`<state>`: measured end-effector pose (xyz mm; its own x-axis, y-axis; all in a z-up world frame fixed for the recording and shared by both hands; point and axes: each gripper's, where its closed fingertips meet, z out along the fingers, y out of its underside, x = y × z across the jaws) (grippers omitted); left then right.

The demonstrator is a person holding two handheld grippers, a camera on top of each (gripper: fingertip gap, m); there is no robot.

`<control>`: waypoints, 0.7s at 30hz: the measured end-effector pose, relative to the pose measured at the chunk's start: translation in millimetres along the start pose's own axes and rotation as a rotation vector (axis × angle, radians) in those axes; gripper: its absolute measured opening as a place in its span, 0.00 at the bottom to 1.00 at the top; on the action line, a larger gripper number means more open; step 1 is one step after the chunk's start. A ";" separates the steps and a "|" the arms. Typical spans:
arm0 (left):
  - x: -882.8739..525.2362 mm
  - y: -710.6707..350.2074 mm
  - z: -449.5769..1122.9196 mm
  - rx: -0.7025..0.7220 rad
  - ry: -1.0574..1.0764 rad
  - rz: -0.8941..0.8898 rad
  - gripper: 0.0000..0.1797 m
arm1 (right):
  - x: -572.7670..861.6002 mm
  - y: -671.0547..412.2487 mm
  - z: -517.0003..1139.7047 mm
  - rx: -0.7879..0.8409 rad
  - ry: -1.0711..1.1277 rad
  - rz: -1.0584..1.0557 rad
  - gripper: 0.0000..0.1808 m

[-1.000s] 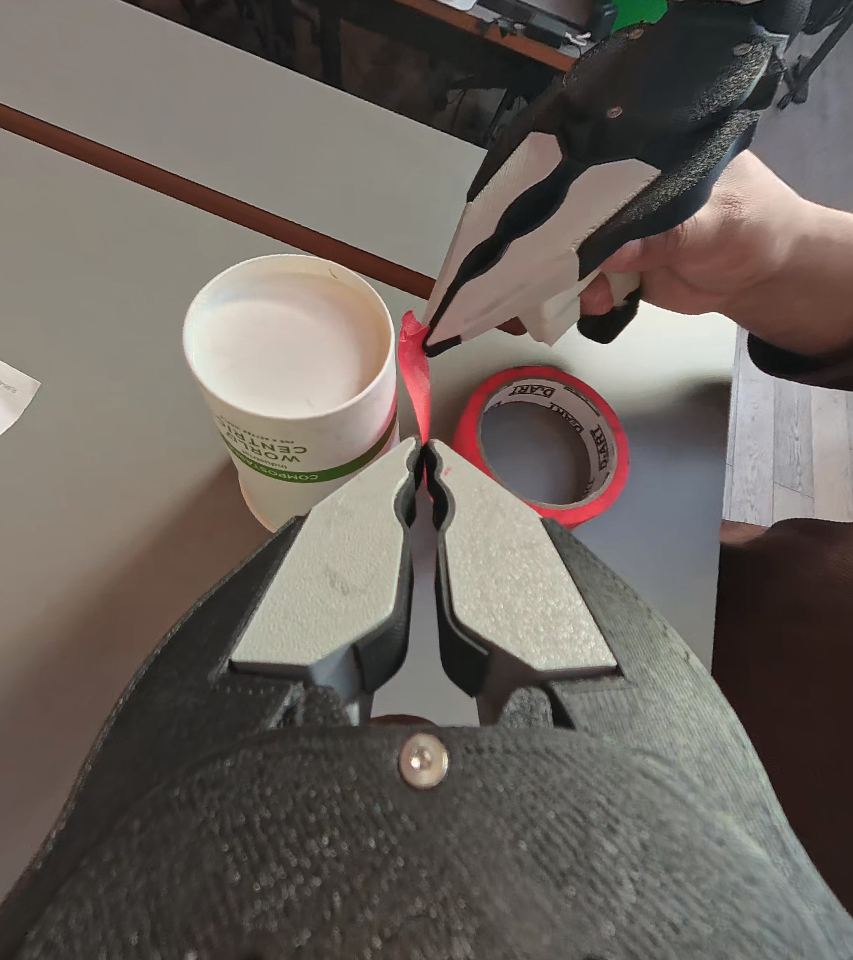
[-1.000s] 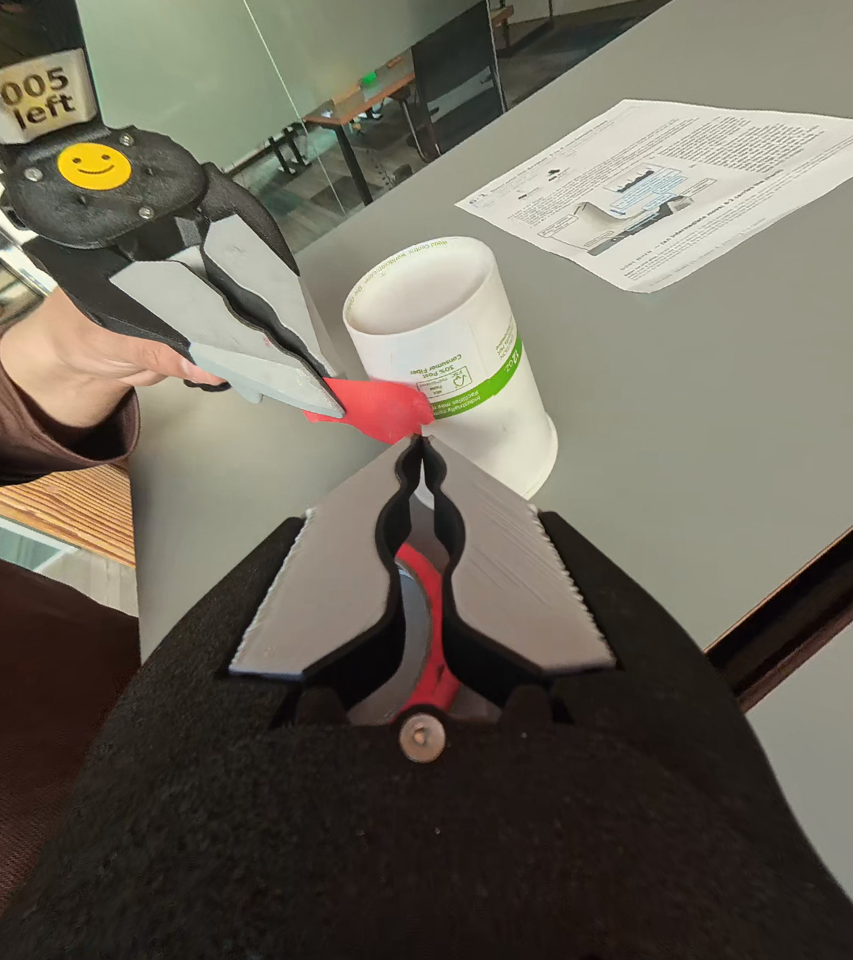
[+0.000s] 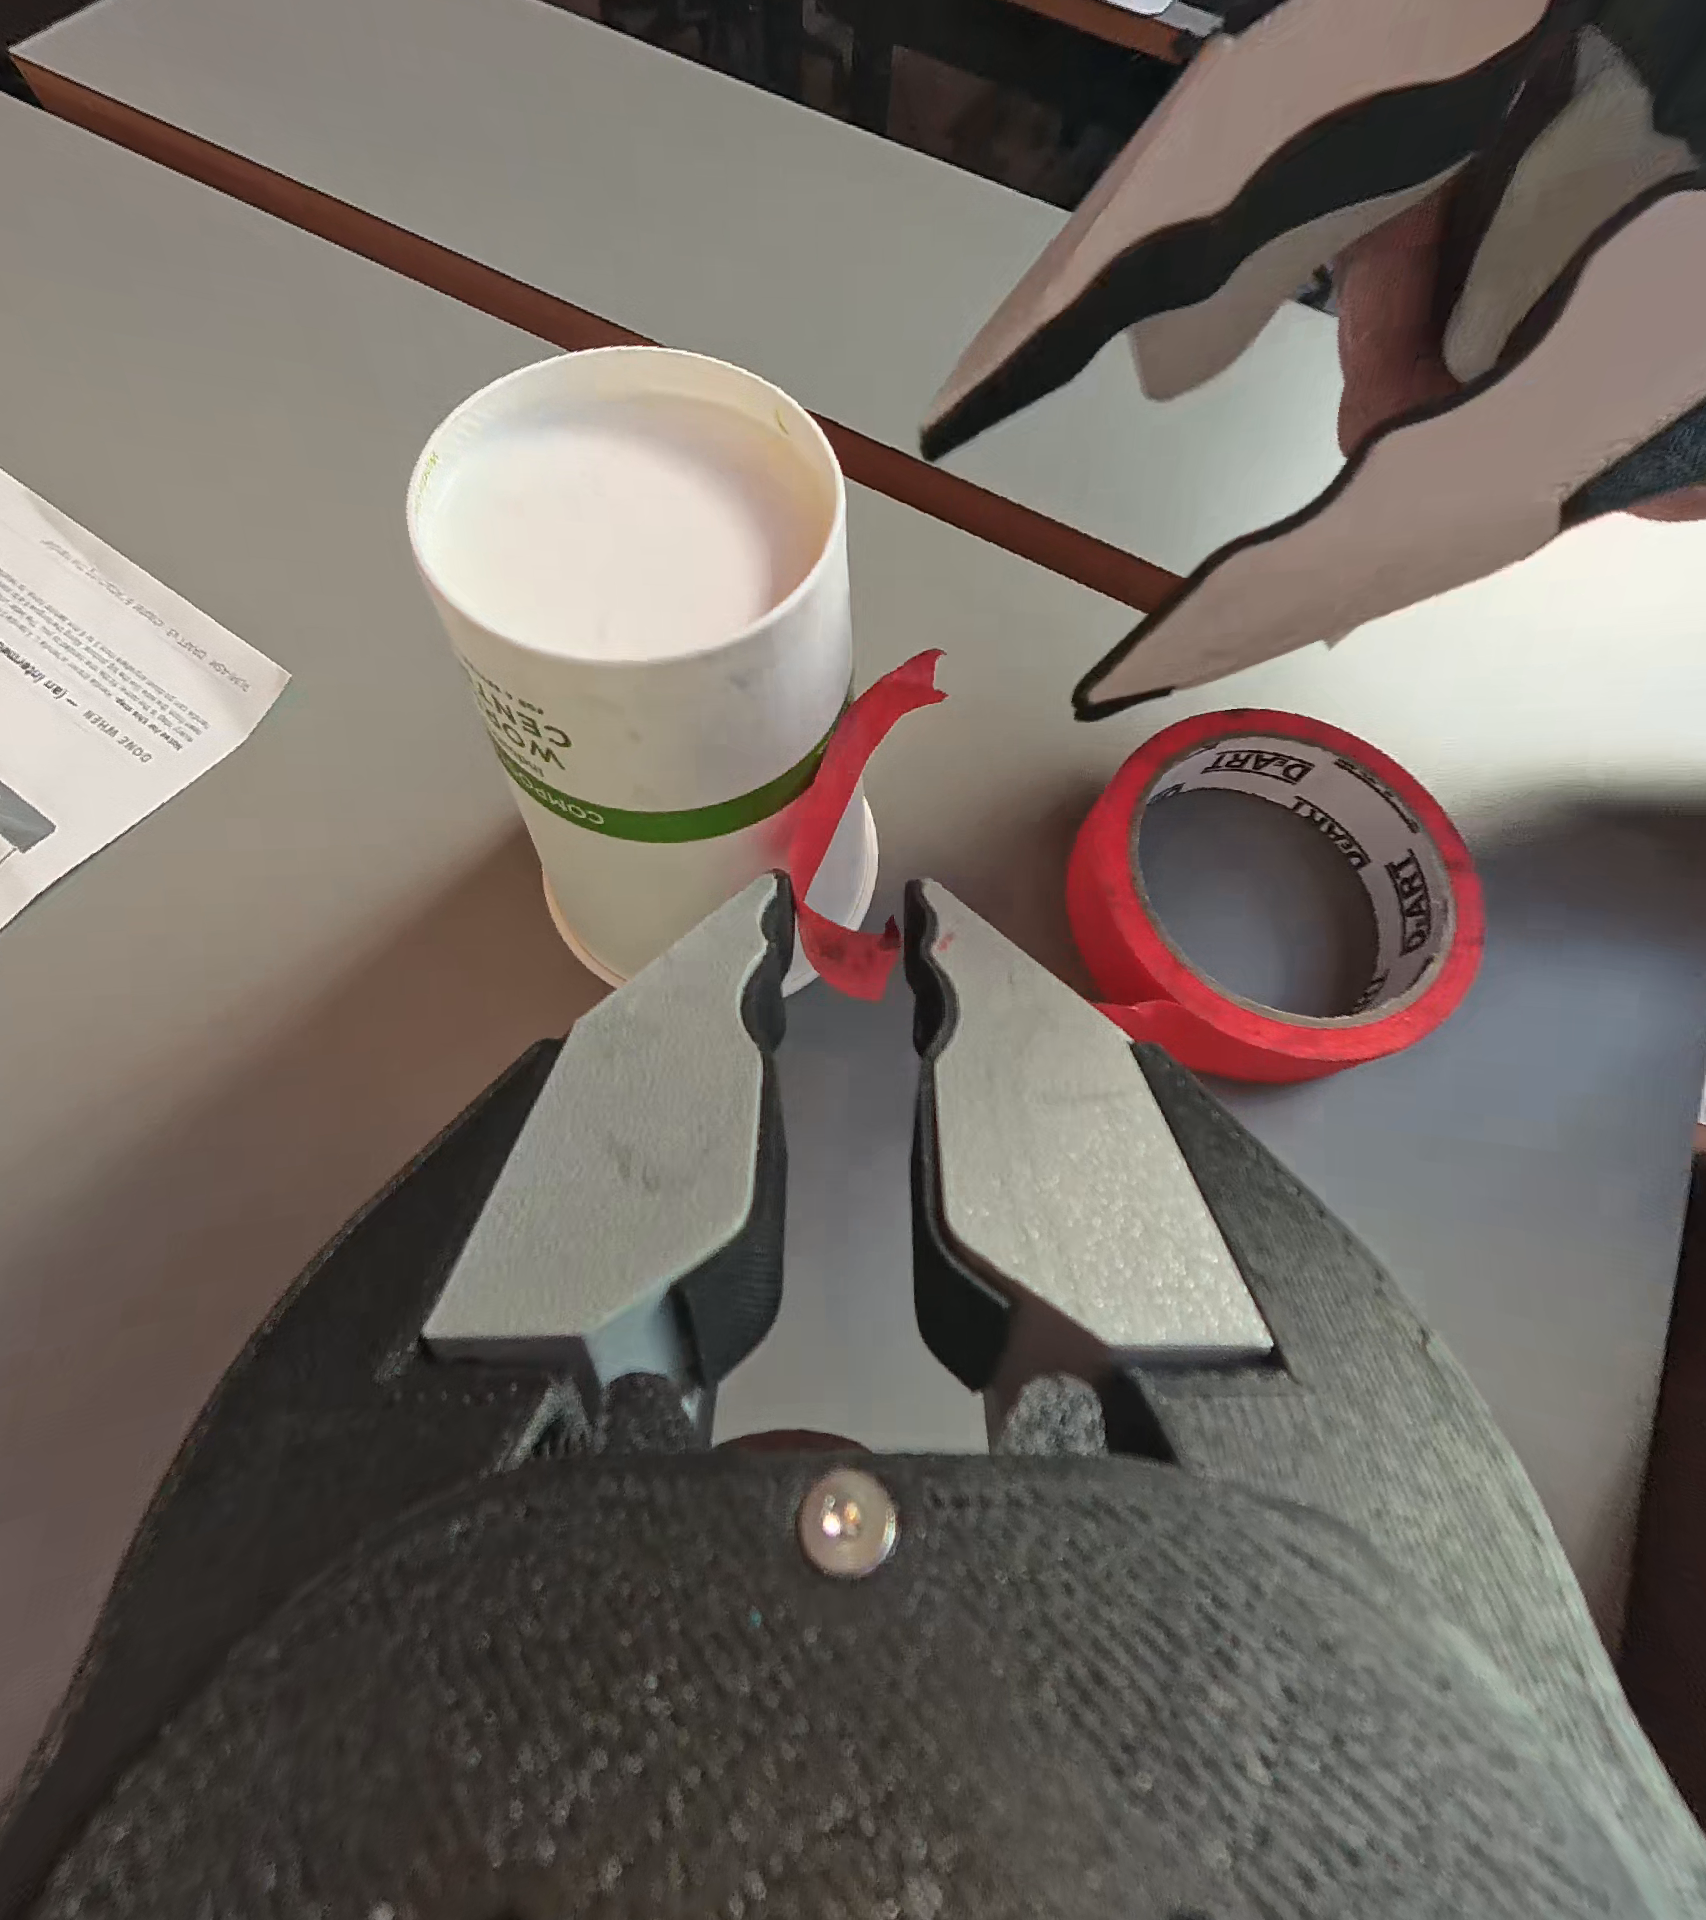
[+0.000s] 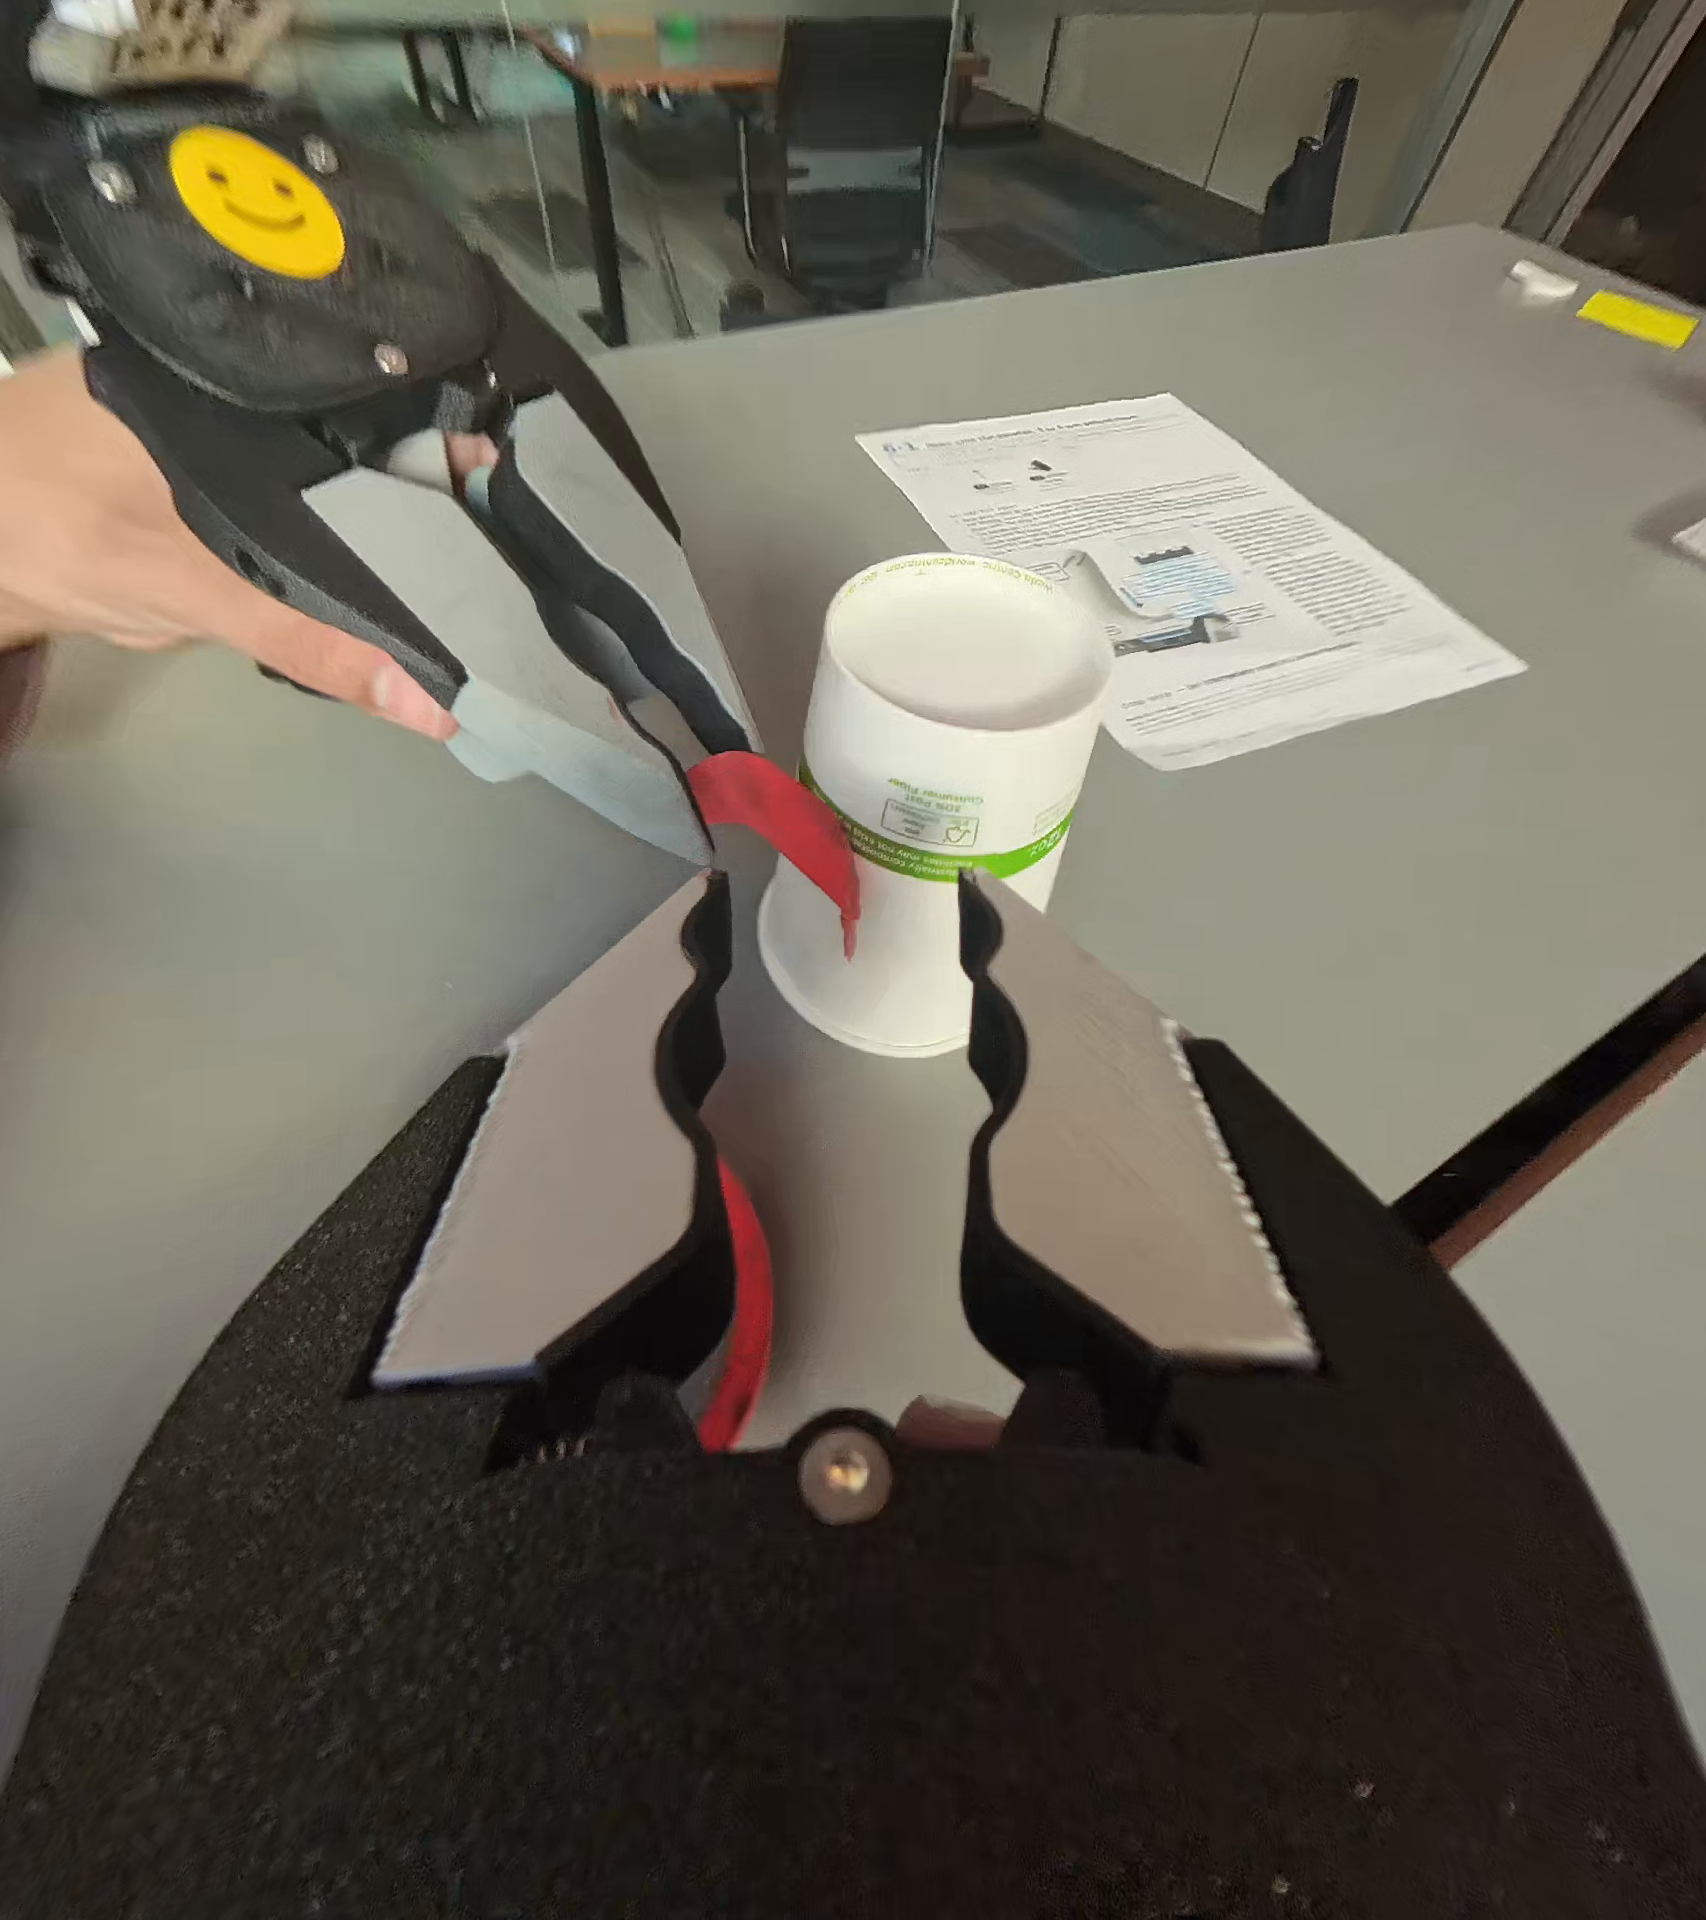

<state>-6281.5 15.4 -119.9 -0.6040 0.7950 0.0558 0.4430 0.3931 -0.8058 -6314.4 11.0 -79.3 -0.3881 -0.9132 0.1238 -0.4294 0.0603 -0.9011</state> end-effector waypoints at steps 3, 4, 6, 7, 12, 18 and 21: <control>-0.3 -1.6 -1.0 0.006 0.005 0.010 0.10 | 6.4 -8.4 5.8 -0.118 0.114 -0.268 0.36; 0.4 -2.4 -1.3 0.008 0.009 0.017 0.10 | 4.4 -12.4 7.8 -0.141 0.113 -0.336 0.37; 1.3 -2.9 -1.1 0.008 0.017 0.029 0.12 | -3.4 -19.4 12.9 -0.171 0.073 -0.445 0.38; 1.6 -3.2 -1.3 0.006 0.017 0.034 0.12 | -6.2 -21.7 15.6 -0.188 0.053 -0.489 0.38; -0.1 -3.9 0.5 0.008 0.023 0.048 0.12 | -3.5 -9.9 35.6 -0.326 -0.044 -0.566 0.29; -15.6 -6.3 -2.0 0.016 -0.011 0.073 0.08 | 8.5 -12.1 41.4 -0.302 -0.047 -0.604 0.17; -36.9 -4.5 -5.0 -0.012 -0.115 0.095 0.12 | 8.7 -12.1 41.9 -0.284 -0.050 -0.603 0.17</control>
<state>-6257.9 -13.4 -115.3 -0.6305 0.7710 -0.0892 0.5092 0.3242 -0.7973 -6278.4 -14.6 -84.8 0.0219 -0.8374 0.5462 -0.7599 -0.3690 -0.5352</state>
